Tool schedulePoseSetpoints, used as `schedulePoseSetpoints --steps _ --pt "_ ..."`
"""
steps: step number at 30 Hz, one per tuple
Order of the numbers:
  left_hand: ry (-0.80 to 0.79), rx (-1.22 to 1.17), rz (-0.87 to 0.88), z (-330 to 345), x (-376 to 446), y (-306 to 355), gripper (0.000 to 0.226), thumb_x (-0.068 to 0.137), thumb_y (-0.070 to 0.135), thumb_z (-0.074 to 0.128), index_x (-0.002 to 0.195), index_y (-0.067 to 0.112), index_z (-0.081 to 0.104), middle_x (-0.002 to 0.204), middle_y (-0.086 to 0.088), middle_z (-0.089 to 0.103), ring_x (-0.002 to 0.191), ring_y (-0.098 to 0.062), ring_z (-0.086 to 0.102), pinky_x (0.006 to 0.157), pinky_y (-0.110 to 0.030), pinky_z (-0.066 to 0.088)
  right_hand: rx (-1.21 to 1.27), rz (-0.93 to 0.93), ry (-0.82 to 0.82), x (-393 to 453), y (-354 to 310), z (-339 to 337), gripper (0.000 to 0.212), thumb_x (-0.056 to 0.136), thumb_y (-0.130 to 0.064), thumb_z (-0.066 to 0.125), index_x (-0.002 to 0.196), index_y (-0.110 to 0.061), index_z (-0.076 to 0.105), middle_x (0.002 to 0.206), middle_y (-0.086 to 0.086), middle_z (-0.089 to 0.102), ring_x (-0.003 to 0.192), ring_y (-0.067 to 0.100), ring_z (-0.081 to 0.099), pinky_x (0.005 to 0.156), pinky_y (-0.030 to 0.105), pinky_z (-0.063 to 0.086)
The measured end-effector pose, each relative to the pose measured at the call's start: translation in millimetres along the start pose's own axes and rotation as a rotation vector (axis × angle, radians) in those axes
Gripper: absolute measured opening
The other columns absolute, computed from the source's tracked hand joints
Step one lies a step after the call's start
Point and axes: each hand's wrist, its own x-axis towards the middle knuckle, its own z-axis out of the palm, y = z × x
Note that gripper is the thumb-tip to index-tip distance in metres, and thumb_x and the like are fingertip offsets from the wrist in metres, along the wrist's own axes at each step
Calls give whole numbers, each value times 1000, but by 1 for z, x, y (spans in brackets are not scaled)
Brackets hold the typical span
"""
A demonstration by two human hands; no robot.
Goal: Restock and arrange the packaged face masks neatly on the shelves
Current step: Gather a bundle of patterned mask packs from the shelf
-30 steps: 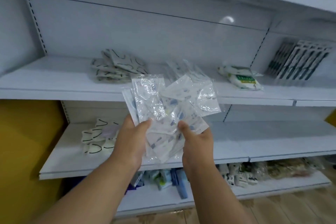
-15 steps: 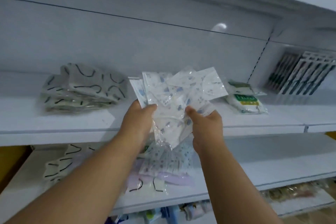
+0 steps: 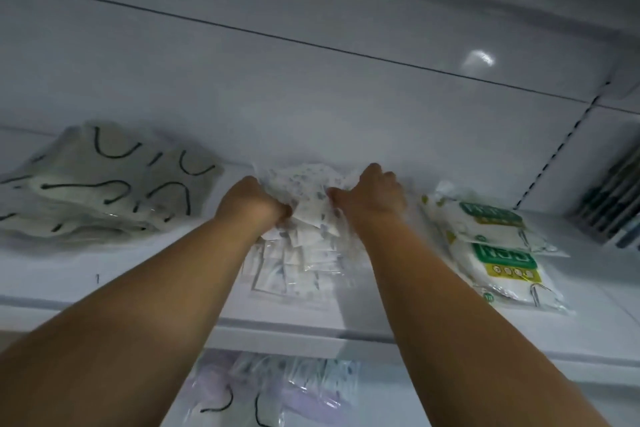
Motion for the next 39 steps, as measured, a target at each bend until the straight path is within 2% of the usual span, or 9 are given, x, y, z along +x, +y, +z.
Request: schedulePoseSetpoints --steps 2,4,5,8,12,16,21,30,39 --pt "105 118 25 1 6 1 67 64 46 81 118 13 60 109 -7 67 90 -28 70 60 -36 61 -62 -59 99 1 0 5 73 78 -59 73 127 -14 43 127 11 52 120 32 51 97 41 43" --pt "222 187 70 2 6 -2 94 67 56 83 139 13 43 133 -12 51 118 -33 57 85 -39 56 -106 -115 139 -1 -1 2 68 83 -57 70 127 -13 42 126 10 51 118 30 51 96 40 42" --pt "279 215 111 3 2 -5 96 70 57 82 143 13 38 139 -14 45 125 -35 51 93 -41 50 -124 -143 146 -2 -1 -1 62 86 -56 66 127 -14 44 125 9 51 117 30 51 96 40 41" --pt "422 278 291 2 -19 -11 70 83 45 75 138 14 45 136 -16 45 124 -36 47 96 -43 45 -106 -202 106 -11 -2 -11 43 96 -47 56 124 -16 51 125 8 53 116 27 51 97 39 42" --pt "409 249 520 -5 -57 -24 42 89 27 69 127 13 58 128 -15 55 118 -35 53 97 -46 48 11 -293 116 -50 -7 -19 31 97 -37 54 122 -18 55 120 6 56 109 27 55 91 36 46" --pt "360 173 662 -18 -110 -46 31 93 20 64 124 16 60 126 -4 56 113 -25 54 94 -41 48 123 -349 200 -106 -12 -22 23 96 -25 55 117 -17 61 114 8 62 99 30 59 87 41 50" --pt "298 165 783 -38 -180 -102 28 92 17 64 120 16 63 117 1 60 101 -21 58 85 -33 46 275 -310 259 -208 -16 -23 19 95 -25 59 111 -16 63 109 3 62 93 25 61 83 43 51" --pt "98 176 697 -40 -271 -239 21 90 15 65 111 18 66 106 5 60 90 -16 54 78 -32 45 313 -227 190 -370 12 36 9 93 -21 61 99 -16 65 97 -2 62 90 17 58 79 40 50" --pt "13 213 514 34 -266 -287 23 91 15 64 114 19 65 106 10 57 90 -12 54 77 -26 41 313 -189 2 -373 78 106 10 93 -23 63 101 -18 65 101 -4 61 94 17 58 82 38 49"
